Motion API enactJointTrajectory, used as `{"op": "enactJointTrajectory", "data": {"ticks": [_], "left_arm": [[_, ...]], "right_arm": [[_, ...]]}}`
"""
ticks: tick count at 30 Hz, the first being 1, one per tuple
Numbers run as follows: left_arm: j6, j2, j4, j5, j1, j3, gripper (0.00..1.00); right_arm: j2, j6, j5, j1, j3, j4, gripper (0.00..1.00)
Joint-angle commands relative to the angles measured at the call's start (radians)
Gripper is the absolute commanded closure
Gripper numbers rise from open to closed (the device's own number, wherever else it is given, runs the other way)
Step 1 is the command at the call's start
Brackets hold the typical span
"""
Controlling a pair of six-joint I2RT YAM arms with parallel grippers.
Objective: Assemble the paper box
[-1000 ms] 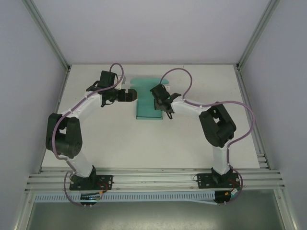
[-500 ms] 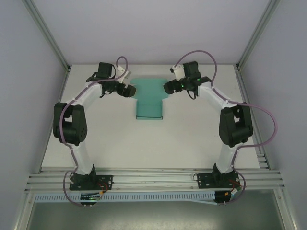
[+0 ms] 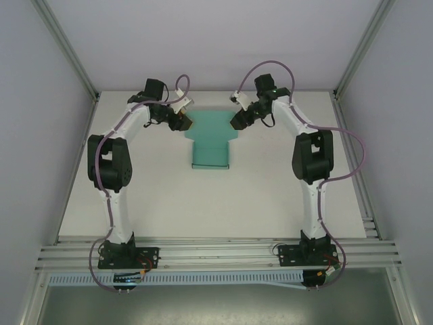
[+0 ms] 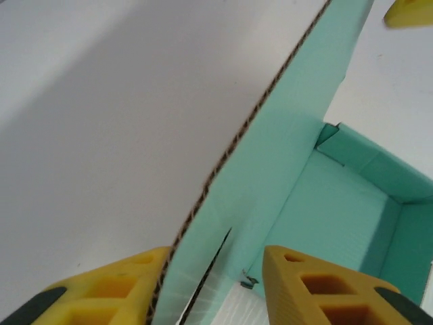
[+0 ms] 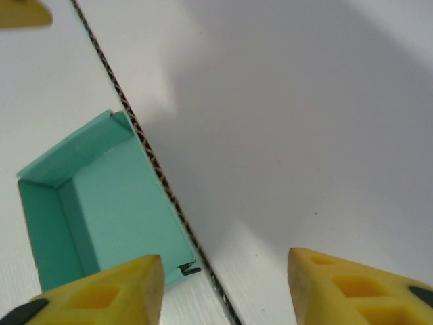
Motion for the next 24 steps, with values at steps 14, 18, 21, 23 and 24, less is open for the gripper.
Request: {"op": "enactJointTrajectory", "data": {"ticks": [14, 18, 21, 23, 24], "left_arm": [[0.158, 0.071, -0.205, 0.049, -0.003, 0.082, 0.87], [0.138, 0.031, -0.154, -0.026, -0.003, 0.047, 0.90], [0.102, 0.020, -0.151, -0.059, -0.008, 0.050, 1.00], [0.065, 0.005, -0.130, -0.083, -0.014, 0.042, 1.00], [0.038, -0.008, -0.108, -0.098, -0.020, 0.033, 1.00]], "right_arm": [[0.041, -0.105, 0.002, 0.032, 0.096, -0.221, 0.96], [0.043, -0.111, 0.019, 0.036, 0.119, -0.245, 1.00], [0.043, -0.096, 0.057, 0.049, 0.131, -0.242, 1.00], [0.036, -0.049, 0.103, 0.062, 0.130, -0.217, 1.00], [0.028, -0.012, 0.133, 0.070, 0.124, -0.194, 1.00]]}}
